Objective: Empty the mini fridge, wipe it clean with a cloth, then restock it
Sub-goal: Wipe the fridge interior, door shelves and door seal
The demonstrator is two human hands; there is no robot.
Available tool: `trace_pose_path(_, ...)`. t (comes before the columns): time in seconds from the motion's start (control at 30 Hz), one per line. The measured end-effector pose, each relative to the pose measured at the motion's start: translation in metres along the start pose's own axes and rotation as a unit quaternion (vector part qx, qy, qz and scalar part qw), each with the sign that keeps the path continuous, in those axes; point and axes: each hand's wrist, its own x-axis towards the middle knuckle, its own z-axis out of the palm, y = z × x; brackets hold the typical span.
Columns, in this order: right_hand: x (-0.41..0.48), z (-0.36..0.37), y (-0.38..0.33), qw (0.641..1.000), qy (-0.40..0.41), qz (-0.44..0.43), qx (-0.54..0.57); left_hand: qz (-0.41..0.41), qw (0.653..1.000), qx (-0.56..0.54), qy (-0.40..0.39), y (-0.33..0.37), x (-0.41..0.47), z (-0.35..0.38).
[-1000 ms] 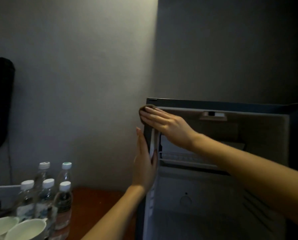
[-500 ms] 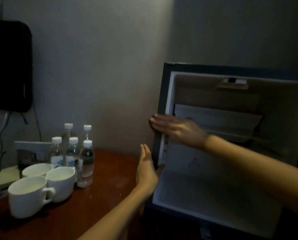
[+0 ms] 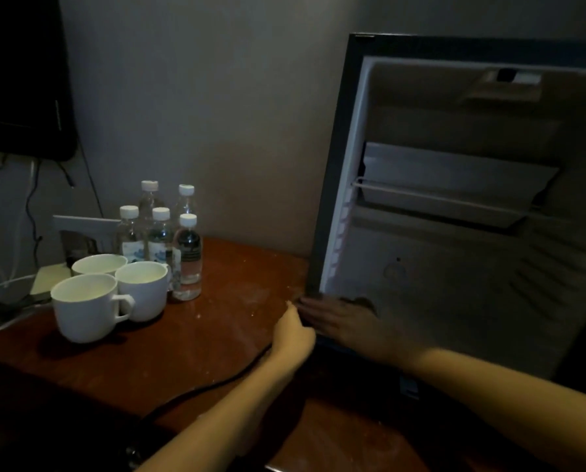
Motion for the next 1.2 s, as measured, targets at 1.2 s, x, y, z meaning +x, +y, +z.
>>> trace_pose_path(1.2,-0.003,0.012,-0.071,0.898,-0.087,0.265,0.339,0.067,0.975,0.210,-0.038,-0.053,-0.052,-0.041)
